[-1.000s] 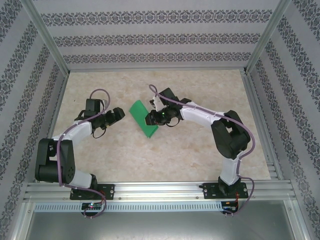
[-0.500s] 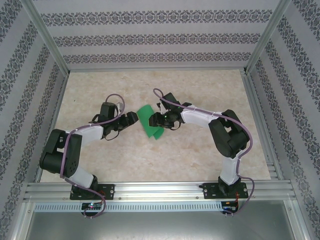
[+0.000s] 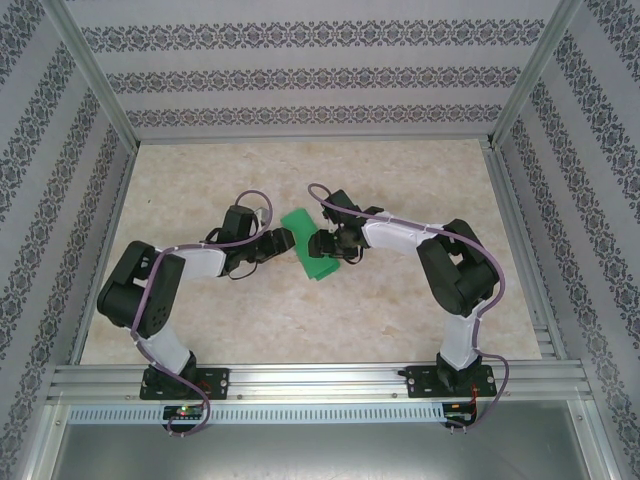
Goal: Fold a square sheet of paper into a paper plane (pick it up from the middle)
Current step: Fold the square sheet of paper in half at the center of the table.
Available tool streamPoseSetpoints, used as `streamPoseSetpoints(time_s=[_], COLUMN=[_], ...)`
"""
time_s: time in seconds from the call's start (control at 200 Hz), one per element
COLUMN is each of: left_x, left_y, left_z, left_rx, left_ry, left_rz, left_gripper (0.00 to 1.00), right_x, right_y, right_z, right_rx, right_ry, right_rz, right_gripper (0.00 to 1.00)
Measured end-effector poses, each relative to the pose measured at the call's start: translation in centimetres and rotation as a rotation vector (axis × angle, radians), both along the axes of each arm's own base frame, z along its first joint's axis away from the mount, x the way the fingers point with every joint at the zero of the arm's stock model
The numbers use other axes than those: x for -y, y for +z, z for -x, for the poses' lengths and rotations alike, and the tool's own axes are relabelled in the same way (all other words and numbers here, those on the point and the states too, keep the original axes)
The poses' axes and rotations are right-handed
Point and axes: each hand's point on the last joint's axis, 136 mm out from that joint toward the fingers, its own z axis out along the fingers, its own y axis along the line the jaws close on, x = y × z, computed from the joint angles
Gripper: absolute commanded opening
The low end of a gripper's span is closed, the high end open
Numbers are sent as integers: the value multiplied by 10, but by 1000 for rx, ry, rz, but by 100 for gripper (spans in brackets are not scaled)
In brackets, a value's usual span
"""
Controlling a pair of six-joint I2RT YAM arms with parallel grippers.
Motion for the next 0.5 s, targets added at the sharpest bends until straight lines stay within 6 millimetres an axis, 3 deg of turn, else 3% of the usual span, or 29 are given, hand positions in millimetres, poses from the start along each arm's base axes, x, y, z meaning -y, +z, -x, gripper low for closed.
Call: streamPoseSetpoints(time_s=[0.215,0.5], left_x=[13,17], left_y=[2,9], left_z=[-2,-9], left_rx=[5,38], left_ry=[-19,-10], left_rz=[31,36], left_gripper=[51,45], right_x=[11,19], right_y=[-4,-7], right_z=[1,4], right_rx=[-18,-37], right_ry=[10,14], right_rz=[28,49], right_gripper=[56,56])
